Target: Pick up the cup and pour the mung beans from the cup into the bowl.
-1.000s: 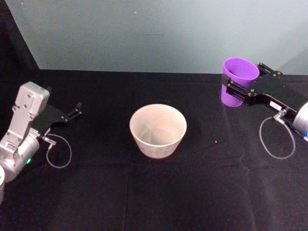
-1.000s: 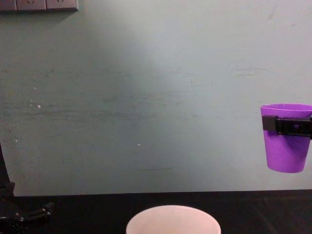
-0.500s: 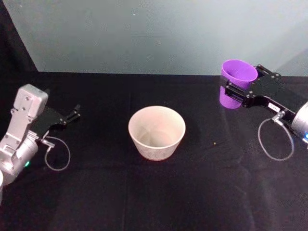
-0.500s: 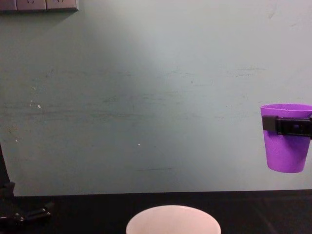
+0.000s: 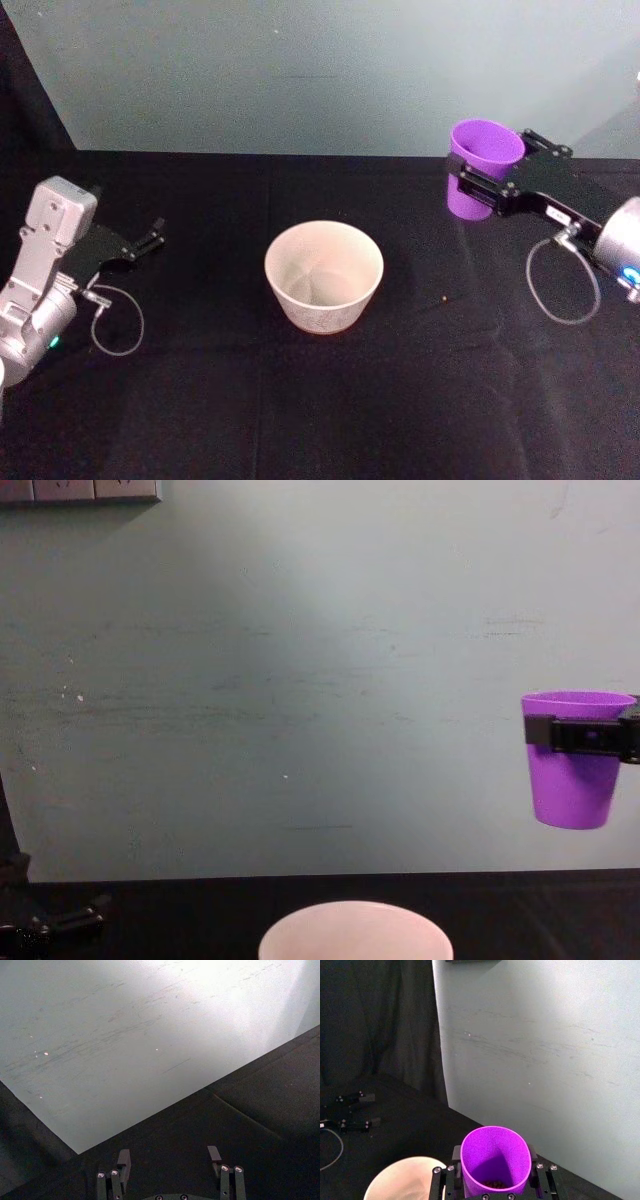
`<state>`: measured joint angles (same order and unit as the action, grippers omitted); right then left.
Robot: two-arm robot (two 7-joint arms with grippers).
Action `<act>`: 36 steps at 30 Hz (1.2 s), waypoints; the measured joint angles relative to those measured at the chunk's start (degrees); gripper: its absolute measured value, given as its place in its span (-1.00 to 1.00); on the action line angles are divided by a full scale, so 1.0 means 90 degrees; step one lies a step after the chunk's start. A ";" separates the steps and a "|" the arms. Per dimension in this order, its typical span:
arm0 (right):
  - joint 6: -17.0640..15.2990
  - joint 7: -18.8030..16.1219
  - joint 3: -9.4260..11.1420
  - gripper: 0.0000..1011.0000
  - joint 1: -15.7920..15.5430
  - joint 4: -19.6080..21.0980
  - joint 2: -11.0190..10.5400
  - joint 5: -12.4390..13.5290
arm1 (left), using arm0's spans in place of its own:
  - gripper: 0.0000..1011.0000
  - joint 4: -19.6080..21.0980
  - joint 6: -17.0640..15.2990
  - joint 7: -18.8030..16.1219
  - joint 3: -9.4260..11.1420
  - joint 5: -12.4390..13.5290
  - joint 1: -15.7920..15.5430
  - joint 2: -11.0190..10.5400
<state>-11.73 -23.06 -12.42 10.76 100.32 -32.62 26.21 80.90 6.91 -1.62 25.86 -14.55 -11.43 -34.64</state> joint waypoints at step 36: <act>0.1552 0.0678 -0.1819 0.45 0.1108 -0.1442 0.0158 -0.3579 | 0.98 0.0000 0.0000 0.0000 0.0000 0.0000 0.0000 0.0000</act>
<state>2.24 -16.96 -28.79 20.73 87.35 -31.20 -6.01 80.90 6.91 -1.62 25.86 -14.55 -11.43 -34.65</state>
